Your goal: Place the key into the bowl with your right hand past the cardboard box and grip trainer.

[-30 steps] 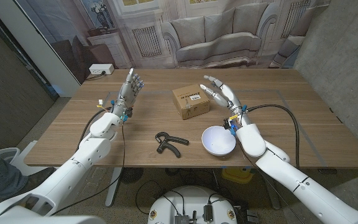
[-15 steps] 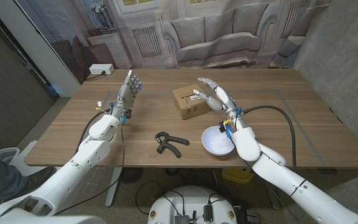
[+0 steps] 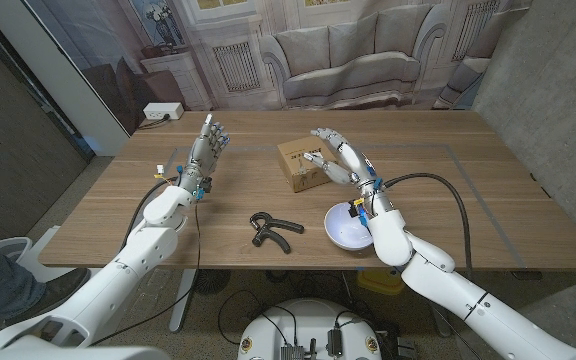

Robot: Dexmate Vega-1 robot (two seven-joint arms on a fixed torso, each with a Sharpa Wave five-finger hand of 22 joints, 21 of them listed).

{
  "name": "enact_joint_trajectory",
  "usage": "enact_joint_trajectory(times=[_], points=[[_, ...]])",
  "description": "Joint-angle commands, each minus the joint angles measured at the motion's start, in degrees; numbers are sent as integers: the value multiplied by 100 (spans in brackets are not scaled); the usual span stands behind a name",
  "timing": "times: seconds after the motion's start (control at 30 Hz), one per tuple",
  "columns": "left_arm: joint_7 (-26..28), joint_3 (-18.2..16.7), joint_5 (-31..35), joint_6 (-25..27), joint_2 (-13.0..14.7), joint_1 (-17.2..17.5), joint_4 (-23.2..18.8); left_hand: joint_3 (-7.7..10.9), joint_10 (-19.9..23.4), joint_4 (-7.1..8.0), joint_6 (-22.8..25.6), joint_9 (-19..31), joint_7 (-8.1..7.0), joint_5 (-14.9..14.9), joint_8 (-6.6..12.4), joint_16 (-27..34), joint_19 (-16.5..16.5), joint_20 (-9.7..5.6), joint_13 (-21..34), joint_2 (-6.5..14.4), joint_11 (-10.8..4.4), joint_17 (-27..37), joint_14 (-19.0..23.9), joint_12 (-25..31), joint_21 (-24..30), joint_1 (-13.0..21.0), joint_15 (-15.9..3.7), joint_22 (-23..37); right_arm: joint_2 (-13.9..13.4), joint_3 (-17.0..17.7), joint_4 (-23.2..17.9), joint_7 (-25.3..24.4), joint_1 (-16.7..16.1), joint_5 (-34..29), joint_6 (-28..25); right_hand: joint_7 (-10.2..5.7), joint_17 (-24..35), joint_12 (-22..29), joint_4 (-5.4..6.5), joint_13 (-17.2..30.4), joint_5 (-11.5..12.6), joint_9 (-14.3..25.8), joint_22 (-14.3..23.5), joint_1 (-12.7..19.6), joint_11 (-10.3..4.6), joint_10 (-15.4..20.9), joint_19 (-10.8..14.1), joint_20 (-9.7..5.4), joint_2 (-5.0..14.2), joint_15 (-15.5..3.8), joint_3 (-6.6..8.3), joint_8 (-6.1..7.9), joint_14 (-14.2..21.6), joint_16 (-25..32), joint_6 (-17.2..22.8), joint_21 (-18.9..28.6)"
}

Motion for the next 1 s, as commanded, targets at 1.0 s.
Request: enact_joint_trajectory(times=[1.0], points=[[-65,-18,-29,-105,9,115,-2,-59,-6,8,39,24,-28,0,7,8,0,32,17,35,-12,13,32,-18,-12,37,-31,30,-34,-454,-320,-452,26,-1309,-1210,-493,-3,4,-106,31,229,65,21,1312,-347,35,149,-401,-127,-254,251,39,103,-61,282,-245]])
